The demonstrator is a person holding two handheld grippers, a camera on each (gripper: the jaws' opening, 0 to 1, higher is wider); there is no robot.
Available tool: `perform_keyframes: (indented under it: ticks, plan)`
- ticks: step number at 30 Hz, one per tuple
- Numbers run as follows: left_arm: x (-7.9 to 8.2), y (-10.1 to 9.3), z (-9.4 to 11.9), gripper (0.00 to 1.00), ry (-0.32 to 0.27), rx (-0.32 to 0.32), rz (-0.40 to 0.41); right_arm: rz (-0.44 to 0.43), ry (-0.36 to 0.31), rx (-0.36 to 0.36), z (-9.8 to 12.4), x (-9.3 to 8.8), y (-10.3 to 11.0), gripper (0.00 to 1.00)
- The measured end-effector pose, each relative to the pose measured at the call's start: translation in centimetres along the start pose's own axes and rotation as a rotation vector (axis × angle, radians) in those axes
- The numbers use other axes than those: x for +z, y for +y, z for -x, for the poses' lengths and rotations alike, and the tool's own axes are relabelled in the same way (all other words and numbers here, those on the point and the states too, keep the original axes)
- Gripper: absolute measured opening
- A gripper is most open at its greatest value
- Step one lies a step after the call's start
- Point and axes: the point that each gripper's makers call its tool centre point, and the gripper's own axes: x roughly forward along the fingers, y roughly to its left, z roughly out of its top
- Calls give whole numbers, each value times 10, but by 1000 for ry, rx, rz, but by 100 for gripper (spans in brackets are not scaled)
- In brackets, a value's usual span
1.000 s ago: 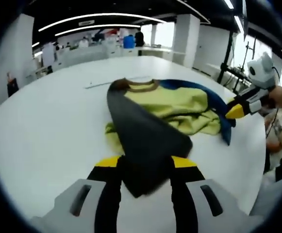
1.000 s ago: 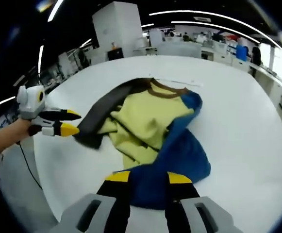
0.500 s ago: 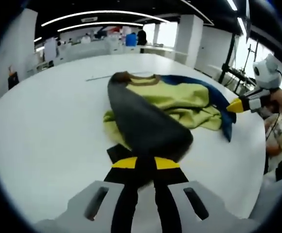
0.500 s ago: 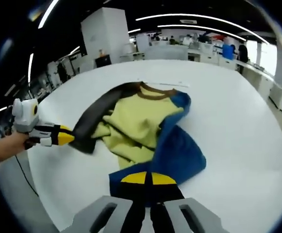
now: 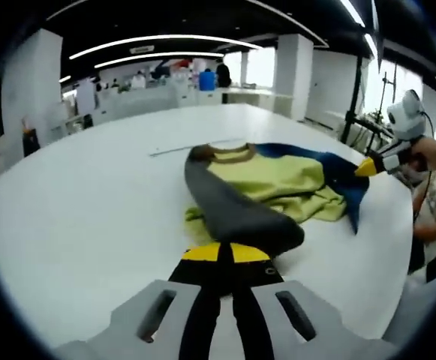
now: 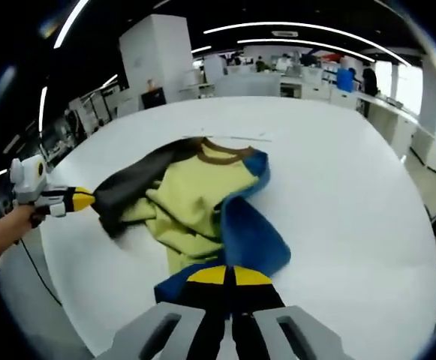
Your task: Fold the garment on the visible template until the final outline fits inside the template.
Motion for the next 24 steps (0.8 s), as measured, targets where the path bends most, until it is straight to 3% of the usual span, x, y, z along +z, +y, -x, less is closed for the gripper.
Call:
perform_keyframes:
  ticks: [6,10,12,14,17,24]
  plan:
    - [13,30,7,0,-26,83,5,13,-1,-31,4,24,-33,0]
    - [21,54,8,0,-60,141,58,27,-10,-63,2,38,-53,0]
    - [23,70,7,0,-70,185,38,34,-2,-71,-2,41,-62,0]
    - [20,86,7,0,-56,241,33,37,13,-88,-10,43,-73,0]
    - [17,107,2,0,-68,270,85,43,37,-117,-17,46,-90,0]
    - [5,146,-8,0,-28,354,45,58,92,-189,-33,50,-124,0]
